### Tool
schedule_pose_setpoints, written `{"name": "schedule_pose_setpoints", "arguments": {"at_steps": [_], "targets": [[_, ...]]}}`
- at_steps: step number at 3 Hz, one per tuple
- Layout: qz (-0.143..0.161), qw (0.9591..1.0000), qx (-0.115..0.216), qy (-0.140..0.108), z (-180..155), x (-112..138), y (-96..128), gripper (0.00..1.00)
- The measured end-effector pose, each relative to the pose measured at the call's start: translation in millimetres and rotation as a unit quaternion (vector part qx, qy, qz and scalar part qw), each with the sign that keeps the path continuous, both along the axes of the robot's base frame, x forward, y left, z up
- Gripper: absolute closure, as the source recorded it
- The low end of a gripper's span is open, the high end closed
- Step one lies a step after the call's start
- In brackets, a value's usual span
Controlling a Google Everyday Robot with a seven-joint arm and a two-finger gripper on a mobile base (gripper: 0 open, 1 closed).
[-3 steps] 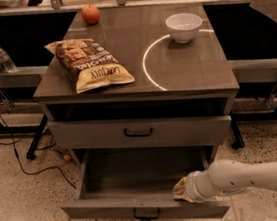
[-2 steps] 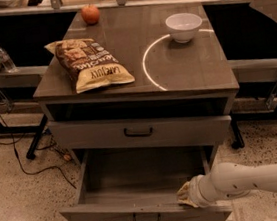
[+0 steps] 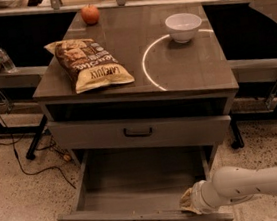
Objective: Open middle drawer
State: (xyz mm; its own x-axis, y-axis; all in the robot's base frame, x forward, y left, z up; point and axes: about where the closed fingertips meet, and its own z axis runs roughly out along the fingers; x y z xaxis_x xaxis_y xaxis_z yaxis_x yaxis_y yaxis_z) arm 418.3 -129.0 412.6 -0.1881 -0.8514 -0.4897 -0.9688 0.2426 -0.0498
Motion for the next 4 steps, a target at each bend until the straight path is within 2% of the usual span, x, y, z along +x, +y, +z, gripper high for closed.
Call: {"name": "schedule_pose_setpoints", "arguments": {"at_steps": [1, 2, 3, 4], "targets": [[0.031, 0.9991, -0.018, 0.024, 1, -27, 7, 1.00], [0.038, 0.9988, -0.021, 0.024, 3, -31, 8, 1.00], [0.061, 0.9974, -0.031, 0.023, 10, -45, 11, 1.00], [0.066, 0.9977, -0.007, 0.015, 17, -41, 17, 1.00]]}}
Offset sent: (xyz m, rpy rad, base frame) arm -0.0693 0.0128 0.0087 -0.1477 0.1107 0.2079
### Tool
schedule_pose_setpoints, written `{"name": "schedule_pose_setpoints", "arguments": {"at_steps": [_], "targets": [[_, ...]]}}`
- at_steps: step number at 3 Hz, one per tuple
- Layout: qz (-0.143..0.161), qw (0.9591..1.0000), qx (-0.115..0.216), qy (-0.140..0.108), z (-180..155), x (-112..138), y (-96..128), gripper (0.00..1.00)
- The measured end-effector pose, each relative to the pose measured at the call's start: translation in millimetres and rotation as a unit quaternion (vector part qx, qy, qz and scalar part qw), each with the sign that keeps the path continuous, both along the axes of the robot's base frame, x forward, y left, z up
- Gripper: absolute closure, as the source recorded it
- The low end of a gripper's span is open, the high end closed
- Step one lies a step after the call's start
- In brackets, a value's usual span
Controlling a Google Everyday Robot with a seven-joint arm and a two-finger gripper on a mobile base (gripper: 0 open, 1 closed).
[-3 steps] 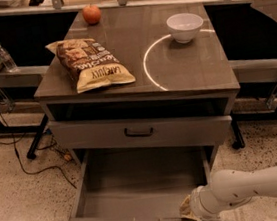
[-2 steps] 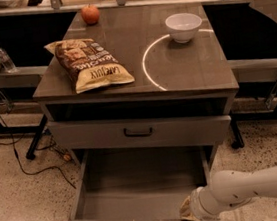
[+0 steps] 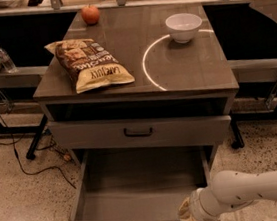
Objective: Open middle drawer
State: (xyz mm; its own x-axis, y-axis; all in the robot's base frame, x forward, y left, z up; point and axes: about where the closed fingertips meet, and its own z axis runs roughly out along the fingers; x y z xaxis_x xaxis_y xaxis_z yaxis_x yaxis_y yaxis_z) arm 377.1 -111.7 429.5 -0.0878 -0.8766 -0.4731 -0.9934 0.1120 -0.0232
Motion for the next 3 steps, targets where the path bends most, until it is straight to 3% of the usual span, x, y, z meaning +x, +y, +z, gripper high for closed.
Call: {"name": "schedule_pose_setpoints", "arguments": {"at_steps": [1, 2, 3], "targets": [[-0.031, 0.9968, 0.066, -0.030, 18, 31, -15, 1.00], [-0.071, 0.9896, 0.109, -0.060, 35, 62, -50, 1.00], [-0.119, 0.9791, 0.122, -0.111, 64, 87, -107, 1.00]]}}
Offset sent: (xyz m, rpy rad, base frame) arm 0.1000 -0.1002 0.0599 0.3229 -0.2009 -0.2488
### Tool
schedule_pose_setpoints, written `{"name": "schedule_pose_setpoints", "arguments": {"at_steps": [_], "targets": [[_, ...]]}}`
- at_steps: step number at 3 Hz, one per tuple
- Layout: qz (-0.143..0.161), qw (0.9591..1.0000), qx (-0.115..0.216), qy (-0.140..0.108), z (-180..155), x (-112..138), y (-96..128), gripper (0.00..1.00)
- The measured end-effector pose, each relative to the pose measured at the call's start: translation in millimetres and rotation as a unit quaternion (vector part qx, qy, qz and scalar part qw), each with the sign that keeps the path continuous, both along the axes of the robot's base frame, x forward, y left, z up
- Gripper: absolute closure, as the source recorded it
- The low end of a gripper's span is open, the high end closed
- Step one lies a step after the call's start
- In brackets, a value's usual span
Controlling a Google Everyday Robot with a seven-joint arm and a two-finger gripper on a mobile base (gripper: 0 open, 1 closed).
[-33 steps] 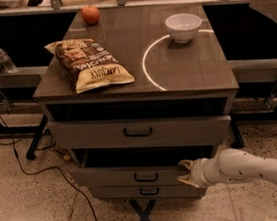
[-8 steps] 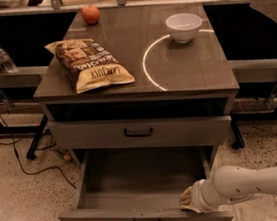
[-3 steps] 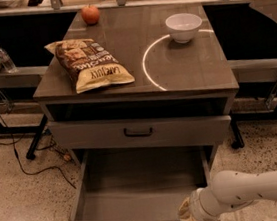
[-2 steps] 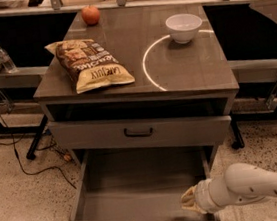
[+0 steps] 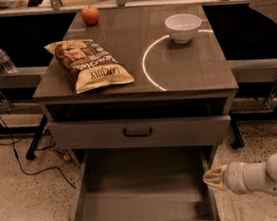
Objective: Open middle drawer
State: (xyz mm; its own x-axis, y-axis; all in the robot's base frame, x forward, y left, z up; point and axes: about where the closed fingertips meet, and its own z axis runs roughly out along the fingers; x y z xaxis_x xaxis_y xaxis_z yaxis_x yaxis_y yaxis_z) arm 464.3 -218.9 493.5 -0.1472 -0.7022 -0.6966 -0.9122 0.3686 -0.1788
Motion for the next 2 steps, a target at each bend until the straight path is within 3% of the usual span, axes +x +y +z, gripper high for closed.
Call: {"name": "schedule_pose_setpoints", "arguments": {"at_steps": [1, 2], "targets": [[-0.061, 0.9958, -0.010, -0.068, 54, 8, -72, 1.00], [-0.093, 0.9885, -0.018, -0.118, 105, 6, -114, 1.00]]}}
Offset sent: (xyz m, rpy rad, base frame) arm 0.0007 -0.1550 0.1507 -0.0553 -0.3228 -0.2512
